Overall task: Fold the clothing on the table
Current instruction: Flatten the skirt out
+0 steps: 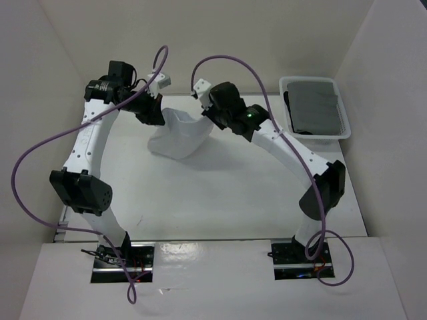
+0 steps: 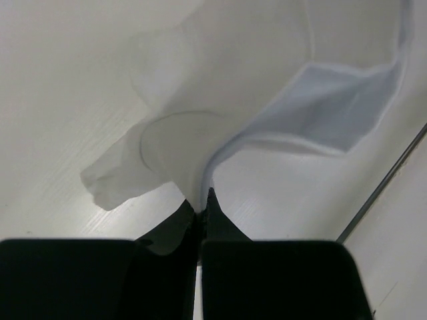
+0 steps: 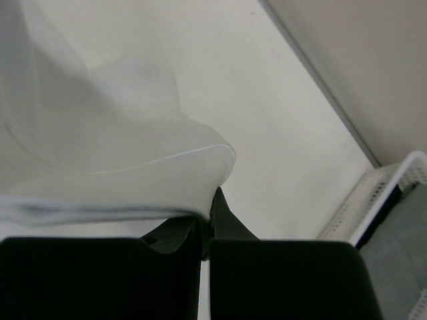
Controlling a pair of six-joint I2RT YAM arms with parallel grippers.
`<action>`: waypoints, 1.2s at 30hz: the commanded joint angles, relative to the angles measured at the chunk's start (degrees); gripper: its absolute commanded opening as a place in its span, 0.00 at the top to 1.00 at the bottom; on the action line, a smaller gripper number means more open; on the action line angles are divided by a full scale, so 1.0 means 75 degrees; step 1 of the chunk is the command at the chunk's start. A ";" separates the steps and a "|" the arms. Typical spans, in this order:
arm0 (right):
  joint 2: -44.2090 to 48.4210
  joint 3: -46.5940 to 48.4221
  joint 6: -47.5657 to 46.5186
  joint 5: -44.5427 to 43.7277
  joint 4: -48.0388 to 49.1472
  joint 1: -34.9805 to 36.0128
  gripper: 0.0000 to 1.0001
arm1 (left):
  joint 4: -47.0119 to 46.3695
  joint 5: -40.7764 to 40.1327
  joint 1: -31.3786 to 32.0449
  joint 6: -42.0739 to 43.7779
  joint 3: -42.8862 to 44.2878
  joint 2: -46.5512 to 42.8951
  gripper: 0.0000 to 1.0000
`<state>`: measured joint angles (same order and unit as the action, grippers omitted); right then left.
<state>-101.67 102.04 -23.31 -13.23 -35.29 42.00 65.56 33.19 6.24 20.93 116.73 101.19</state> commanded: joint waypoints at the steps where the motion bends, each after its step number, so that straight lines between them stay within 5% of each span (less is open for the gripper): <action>1: 0.0688 0.0410 -0.0033 -0.0029 -0.0146 -0.0372 1.00 | -0.0398 0.0051 -0.0035 0.0210 -0.0609 -0.0564 0.99; 22: 0.1941 0.0574 -0.0560 0.2010 -0.1728 -0.0935 1.00 | 0.0492 0.0426 -0.0035 0.0725 -0.0235 -0.1643 0.96; 36: 0.3160 0.0797 -0.1039 0.4049 -0.2818 -0.1721 1.00 | 0.0493 0.0859 -0.0315 0.1006 -0.1769 -0.3529 0.96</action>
<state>-81.60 106.08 -29.12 13.39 -53.34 30.57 68.73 37.26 5.78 25.82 105.65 78.56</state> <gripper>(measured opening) 0.025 0.039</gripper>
